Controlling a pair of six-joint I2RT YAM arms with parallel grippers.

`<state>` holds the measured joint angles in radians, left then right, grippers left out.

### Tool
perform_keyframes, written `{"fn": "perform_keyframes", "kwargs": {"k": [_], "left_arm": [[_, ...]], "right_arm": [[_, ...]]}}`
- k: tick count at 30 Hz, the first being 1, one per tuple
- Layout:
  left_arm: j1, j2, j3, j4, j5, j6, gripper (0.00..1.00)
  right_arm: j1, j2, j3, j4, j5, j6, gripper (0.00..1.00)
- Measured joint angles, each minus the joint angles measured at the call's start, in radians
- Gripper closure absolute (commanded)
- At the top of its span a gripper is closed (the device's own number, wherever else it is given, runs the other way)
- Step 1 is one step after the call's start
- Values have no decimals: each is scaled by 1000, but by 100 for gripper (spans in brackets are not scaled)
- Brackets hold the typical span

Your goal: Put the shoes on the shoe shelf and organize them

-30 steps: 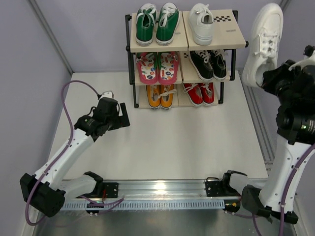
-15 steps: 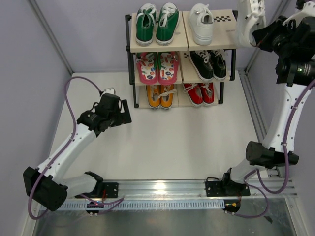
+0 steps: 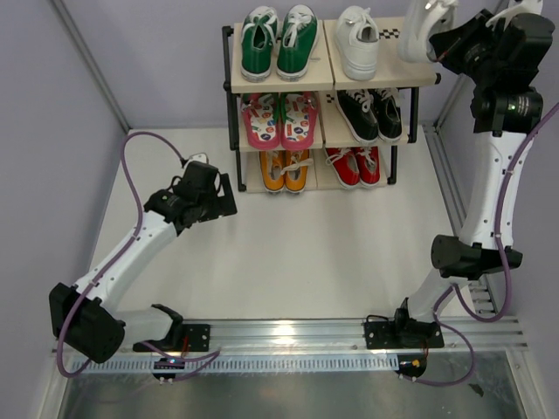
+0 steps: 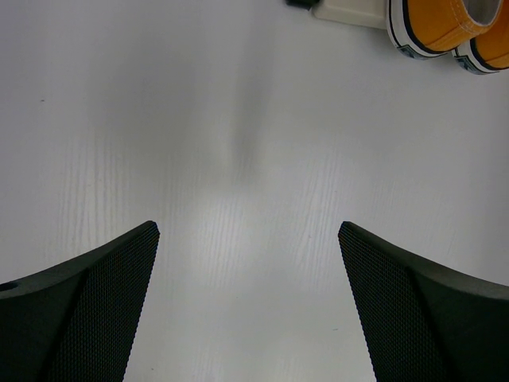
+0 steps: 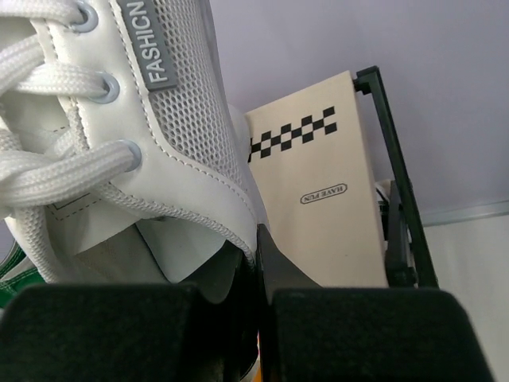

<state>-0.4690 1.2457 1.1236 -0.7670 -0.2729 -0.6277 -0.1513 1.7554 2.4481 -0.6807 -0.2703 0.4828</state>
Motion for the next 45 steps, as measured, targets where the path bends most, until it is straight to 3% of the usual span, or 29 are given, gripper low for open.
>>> {"fn": "perform_keyframes", "kwargs": {"k": [7,15,45], "left_arm": [[0,1,0,0,0,-2,2],[0,1,0,0,0,-1,2],[0,3,0,6,2,0,2]], "right_arm": [[105,1,2,-62,163,-18,97],[117,3,2,-132,291,-29,97],[173,19,25,-180,268,-35,97]]}}
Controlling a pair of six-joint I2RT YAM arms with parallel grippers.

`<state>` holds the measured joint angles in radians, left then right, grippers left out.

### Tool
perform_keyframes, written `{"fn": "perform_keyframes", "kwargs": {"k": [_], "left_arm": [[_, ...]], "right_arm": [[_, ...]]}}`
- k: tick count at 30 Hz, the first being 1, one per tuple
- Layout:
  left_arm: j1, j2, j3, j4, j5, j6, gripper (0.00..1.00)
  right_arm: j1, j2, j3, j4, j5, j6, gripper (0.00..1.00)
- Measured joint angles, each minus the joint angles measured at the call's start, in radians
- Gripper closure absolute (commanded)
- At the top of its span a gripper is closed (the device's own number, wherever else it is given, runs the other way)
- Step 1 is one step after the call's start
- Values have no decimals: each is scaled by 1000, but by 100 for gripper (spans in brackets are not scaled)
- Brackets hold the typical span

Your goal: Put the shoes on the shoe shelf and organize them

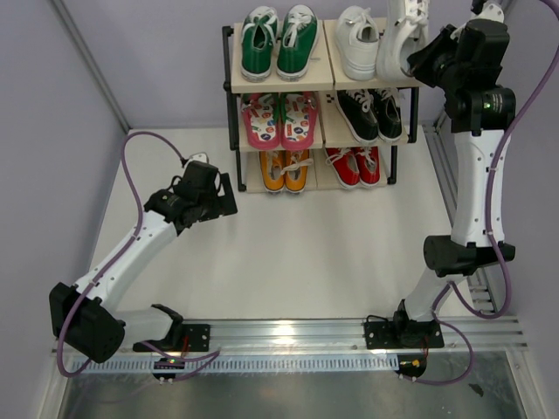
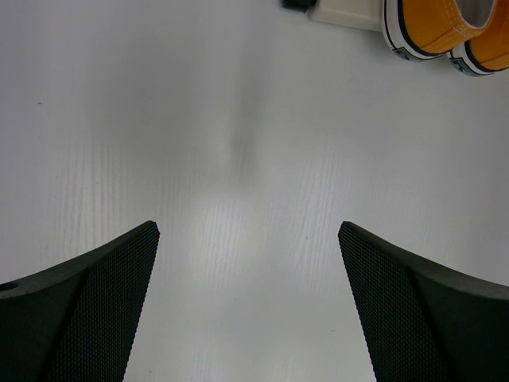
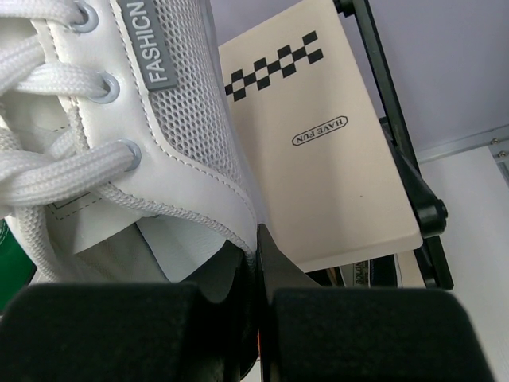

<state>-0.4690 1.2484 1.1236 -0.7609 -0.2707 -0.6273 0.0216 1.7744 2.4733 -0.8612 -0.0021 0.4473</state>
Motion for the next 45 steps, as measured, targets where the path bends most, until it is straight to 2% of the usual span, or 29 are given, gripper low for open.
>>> {"fn": "perform_keyframes", "kwargs": {"k": [33,38,44,45], "left_arm": [[0,27,0,8,2,0,2],[0,34,0,9,2,0,2],[0,44,4,9,2,3,2],[0,46,5,10,2,3,2]], "right_arm": [[7,9,26,-34,64,-41,96],[8,18,34,-16,61,-40,66],[7,39,37,98,56,-35,50],[6,39,37,107,55,-35,45]]}}
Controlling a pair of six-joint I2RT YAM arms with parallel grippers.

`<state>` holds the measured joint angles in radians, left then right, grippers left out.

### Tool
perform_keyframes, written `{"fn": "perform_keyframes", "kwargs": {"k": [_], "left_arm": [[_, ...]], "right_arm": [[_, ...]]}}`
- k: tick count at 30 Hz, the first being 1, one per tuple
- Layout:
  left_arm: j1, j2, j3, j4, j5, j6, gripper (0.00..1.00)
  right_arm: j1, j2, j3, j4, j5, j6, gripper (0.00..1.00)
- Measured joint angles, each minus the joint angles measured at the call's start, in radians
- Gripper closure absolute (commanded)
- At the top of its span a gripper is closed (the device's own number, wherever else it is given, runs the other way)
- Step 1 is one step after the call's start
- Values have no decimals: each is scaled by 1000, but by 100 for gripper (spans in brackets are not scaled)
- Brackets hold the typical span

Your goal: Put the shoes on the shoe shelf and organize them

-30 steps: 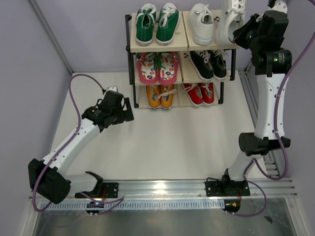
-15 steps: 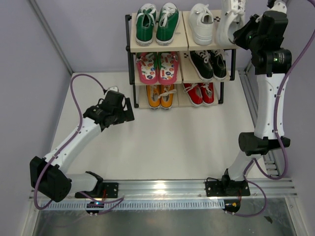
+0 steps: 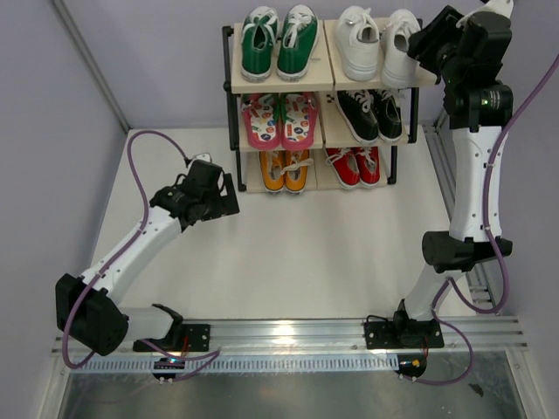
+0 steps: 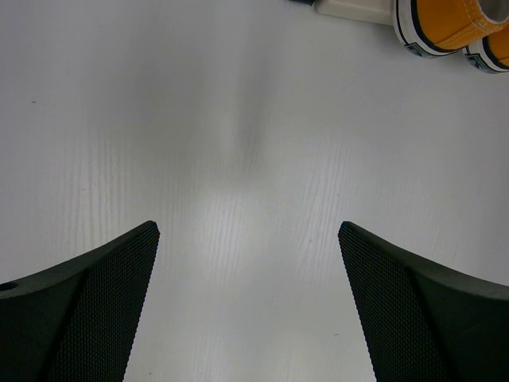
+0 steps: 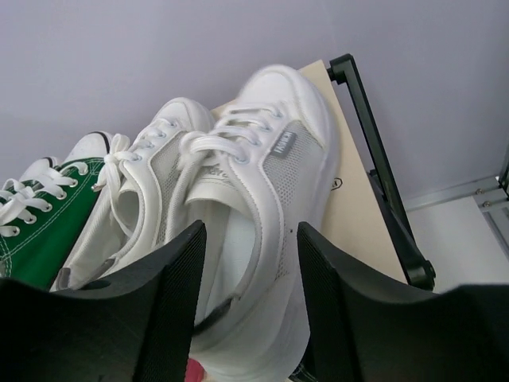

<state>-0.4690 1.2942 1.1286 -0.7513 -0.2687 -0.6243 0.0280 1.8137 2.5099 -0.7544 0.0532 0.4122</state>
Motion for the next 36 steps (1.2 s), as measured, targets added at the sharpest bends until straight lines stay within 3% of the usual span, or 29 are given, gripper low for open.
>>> {"fn": "perform_keyframes", "kwargs": {"k": [5,12,29,36], "left_arm": [[0,2,1,0,0,0,2],[0,2,2,0,-1,5,2],[0,2,12,0,0,4,2],[0,2,12,0,-1,4,2]], "right_arm": [[1,0,-4,20,-31,-7,22],[1,0,-7,32,-103,-41,1],[17,-40,-147,40,-140,-235,0],[24,-40,-149,45,-127,-274,23]]}}
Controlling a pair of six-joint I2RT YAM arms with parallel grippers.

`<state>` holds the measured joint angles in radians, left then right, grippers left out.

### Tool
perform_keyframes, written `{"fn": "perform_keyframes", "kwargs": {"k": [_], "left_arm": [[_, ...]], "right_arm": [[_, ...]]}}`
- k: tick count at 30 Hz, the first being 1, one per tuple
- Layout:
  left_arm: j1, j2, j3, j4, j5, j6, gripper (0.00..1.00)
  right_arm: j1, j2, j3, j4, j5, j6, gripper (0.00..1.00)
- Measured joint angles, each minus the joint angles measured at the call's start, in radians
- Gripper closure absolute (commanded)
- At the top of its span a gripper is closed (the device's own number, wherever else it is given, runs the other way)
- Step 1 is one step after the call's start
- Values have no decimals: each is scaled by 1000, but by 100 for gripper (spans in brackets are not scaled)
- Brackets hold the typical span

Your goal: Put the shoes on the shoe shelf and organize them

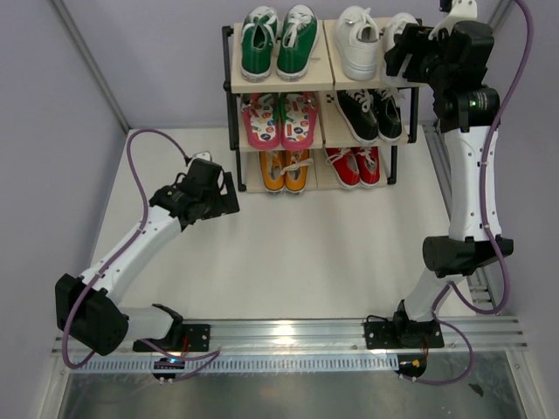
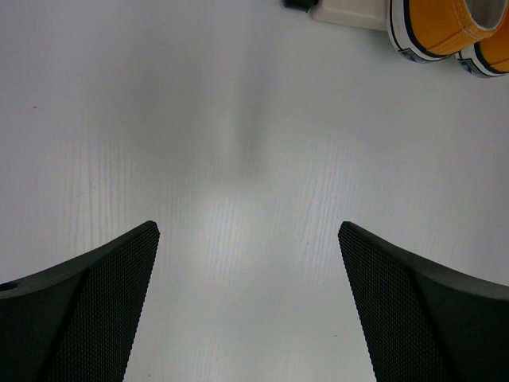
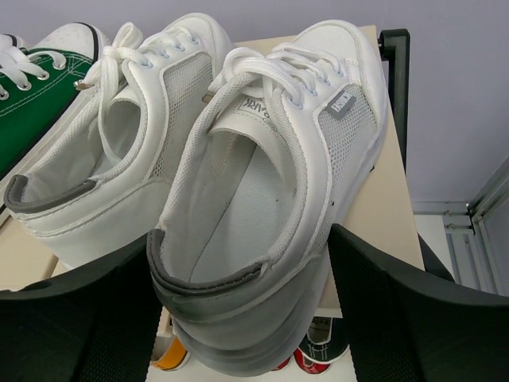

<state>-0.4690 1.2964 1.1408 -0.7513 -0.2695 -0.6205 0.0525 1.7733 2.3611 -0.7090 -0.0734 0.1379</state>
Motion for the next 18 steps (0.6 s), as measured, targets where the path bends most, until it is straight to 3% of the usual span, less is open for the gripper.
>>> {"fn": "perform_keyframes", "kwargs": {"k": [4,18], "left_arm": [[0,0,1,0,-5,0,2],[0,12,23,0,-11,0,2]], "right_arm": [[0,0,0,14,1,-19,34],[-1,23,0,62,-39,-57,36]]}}
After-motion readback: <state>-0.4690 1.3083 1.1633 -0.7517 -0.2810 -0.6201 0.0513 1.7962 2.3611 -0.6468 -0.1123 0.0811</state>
